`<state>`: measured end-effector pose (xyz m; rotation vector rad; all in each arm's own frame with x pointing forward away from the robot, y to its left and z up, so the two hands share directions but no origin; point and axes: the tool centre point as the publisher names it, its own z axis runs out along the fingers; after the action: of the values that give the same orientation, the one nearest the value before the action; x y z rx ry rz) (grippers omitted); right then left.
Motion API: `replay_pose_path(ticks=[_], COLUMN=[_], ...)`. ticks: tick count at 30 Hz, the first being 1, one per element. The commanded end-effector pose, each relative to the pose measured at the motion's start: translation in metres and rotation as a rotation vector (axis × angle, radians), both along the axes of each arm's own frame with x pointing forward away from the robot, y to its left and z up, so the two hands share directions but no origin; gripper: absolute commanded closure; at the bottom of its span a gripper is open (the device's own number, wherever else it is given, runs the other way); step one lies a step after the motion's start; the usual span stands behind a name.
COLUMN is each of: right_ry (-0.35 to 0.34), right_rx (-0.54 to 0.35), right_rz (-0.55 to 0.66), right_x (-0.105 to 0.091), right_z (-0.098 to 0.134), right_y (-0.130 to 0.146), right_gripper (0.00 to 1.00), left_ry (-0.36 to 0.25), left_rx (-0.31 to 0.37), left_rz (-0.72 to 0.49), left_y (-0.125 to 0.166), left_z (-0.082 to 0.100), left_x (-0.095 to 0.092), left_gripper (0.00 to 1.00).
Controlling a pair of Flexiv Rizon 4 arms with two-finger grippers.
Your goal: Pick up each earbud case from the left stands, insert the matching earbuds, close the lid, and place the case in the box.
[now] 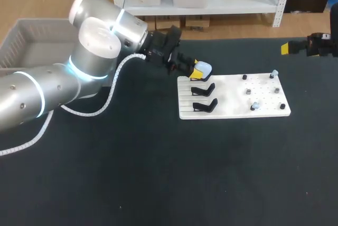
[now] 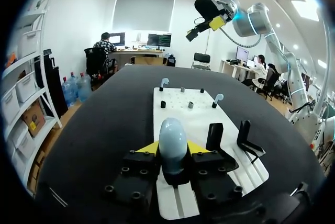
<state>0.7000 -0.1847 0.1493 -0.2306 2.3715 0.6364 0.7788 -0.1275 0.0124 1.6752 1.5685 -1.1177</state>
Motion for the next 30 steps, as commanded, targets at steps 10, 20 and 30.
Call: replay_pose_path(ticks=[10,20,30], right_ry=[0.000,0.000,0.000], right_rx=[-0.001,-0.001,-0.001], right_rz=[0.000,0.000,0.000], right_x=[0.000,0.000,0.000], right_z=[0.000,0.000,0.000], right_y=[0.000,0.000,0.000], right_gripper=[0.00,0.00,0.00], left_ry=[-0.054,-0.101,-0.116], left_rx=[-0.045,-0.263,-0.336], left_rz=[0.032,0.053,0.045], left_y=[0.017,0.033,0.025], left_z=[0.029,0.080,0.106], left_x=[-0.011,-0.025,-0.041], left_gripper=[1.00,1.00,1.00])
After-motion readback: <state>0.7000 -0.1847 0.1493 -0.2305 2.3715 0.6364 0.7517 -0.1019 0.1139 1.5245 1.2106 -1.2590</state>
